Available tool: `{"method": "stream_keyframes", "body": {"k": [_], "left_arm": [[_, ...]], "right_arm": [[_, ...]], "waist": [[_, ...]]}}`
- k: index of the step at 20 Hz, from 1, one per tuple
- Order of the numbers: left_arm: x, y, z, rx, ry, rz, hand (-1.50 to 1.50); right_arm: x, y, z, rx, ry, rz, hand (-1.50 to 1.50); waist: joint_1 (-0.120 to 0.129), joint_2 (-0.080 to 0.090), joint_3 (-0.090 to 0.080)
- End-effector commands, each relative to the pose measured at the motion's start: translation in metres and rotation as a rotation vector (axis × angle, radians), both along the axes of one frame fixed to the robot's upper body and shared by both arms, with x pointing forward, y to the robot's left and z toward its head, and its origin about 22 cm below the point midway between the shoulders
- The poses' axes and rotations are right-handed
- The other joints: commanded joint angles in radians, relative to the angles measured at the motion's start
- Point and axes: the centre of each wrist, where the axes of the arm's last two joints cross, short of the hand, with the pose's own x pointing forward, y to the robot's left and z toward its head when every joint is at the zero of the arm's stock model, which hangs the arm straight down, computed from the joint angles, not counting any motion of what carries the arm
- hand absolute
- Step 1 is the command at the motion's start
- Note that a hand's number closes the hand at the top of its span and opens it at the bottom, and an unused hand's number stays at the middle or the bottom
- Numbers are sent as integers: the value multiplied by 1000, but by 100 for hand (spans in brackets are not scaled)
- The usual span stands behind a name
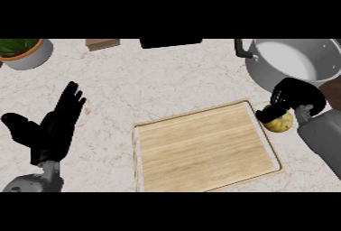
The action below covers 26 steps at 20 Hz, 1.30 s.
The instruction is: Pick the squash from the tray and place it in the pot
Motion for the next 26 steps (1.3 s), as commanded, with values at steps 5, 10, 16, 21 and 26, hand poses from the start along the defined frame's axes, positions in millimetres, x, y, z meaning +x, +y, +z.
{"method": "stream_keyframes", "body": {"k": [5,10,16,21,26], "left_arm": [[2,-19,1,4,-22,-46,0],[-2,-11,3,-11,-14,-67,0],[1,-25,5,24,-8,-67,0],[6,-26,6,-1,-21,-106,0],[-3,-20,2,11,-19,-125,0]], "right_arm": [[-45,-155,7,-70,-403,-336,150],[-81,-184,49,-36,-558,-273,150],[-90,-168,131,-58,-797,-157,150],[-98,-165,156,1,-938,-81,150],[-88,-156,175,41,-927,-93,150]], "waist": [[56,12,-6],[76,6,-10],[82,6,-11],[108,12,-10],[134,17,-10]]}}
